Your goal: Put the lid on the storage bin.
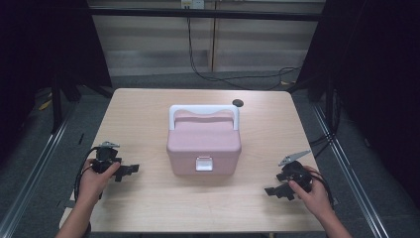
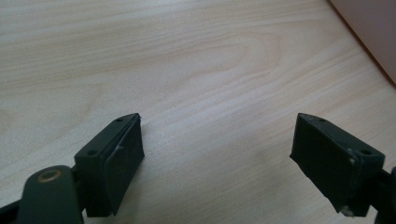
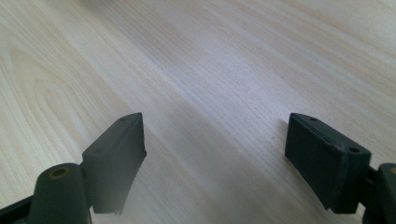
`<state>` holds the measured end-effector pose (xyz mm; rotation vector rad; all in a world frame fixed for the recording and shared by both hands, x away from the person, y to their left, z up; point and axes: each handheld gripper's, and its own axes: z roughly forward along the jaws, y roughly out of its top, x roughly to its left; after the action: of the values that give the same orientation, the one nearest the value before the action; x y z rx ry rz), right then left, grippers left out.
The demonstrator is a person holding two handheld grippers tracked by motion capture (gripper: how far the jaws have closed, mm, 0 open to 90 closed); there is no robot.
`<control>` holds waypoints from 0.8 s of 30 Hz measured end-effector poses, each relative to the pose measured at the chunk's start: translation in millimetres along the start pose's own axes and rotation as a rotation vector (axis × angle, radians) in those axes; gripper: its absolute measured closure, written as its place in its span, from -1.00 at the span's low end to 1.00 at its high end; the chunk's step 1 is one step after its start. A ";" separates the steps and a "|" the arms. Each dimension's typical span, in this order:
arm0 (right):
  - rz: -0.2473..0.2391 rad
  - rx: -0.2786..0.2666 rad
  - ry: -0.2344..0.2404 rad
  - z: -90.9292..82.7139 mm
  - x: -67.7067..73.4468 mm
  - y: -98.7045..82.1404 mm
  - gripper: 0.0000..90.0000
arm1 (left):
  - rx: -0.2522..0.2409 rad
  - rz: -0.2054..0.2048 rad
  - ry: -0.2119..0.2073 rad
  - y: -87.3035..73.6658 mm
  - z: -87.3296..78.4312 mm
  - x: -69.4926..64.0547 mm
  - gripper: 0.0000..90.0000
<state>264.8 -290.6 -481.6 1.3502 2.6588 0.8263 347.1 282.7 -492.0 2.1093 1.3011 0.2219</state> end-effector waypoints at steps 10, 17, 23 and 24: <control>-0.021 -0.010 -0.016 1.0 1.4 -4.9 -0.60 | -0.047 0.084 0.025 -9.7 1.2 -4.3 -0.66; -0.046 -0.055 -0.023 2.2 3.4 -11.2 -0.62 | -0.090 0.110 0.027 -16.0 1.8 -5.1 -0.66; -0.070 -0.100 -0.038 3.6 5.7 -17.8 -0.67 | -0.112 0.159 0.038 -20.6 2.0 -5.2 -0.67; -0.075 -0.110 -0.038 4.0 6.0 -19.2 -0.67 | -0.114 0.167 0.035 -21.9 1.7 -4.9 -0.67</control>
<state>248.1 -293.4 -493.1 1.2212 2.5763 0.9136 329.2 284.4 -505.6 2.1252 1.1051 0.3972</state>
